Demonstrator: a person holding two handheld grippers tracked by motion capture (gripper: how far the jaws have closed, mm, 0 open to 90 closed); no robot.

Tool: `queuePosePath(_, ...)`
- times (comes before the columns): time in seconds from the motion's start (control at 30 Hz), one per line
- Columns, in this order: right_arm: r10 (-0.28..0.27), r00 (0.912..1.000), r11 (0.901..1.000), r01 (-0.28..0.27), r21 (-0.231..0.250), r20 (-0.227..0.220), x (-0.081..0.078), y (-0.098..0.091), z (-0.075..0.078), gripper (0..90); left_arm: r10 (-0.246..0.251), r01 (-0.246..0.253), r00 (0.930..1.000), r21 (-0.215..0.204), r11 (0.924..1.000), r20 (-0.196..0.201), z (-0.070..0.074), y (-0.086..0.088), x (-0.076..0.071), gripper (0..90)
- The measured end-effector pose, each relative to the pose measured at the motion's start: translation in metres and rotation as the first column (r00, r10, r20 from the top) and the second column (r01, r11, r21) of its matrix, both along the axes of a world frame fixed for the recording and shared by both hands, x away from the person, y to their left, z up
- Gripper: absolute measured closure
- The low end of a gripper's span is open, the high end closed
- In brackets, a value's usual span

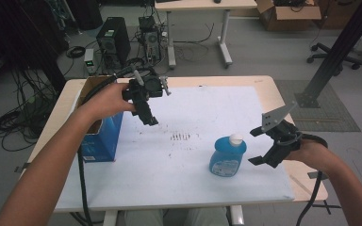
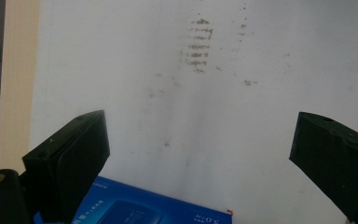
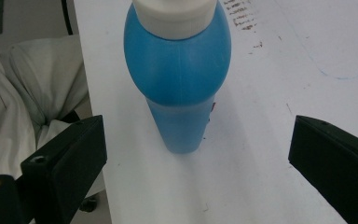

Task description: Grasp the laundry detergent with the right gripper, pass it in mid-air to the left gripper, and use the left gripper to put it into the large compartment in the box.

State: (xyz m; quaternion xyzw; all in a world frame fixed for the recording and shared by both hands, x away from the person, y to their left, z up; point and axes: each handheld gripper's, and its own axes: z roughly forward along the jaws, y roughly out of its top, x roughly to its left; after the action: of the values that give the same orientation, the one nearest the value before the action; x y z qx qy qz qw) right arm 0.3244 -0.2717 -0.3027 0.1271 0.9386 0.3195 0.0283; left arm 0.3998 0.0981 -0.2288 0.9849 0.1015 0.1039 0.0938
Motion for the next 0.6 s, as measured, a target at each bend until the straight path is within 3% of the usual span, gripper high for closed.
queuePosePath(0.4,-0.006,1.0,0.9935,0.005,0.114,0.007,-0.003,-0.007,-0.016,3.8,0.003,-0.003,1.0,0.006,1.0,-0.006,-0.003,-0.001,0.0,5.0)
queuePosePath(0.6,-0.017,0.9998,0.9894,0.015,0.145,0.01,-0.003,-0.011,-0.022,3.5,-0.002,0.002,1.0,0.004,1.0,-0.008,-0.003,-0.003,0.0,5.0)
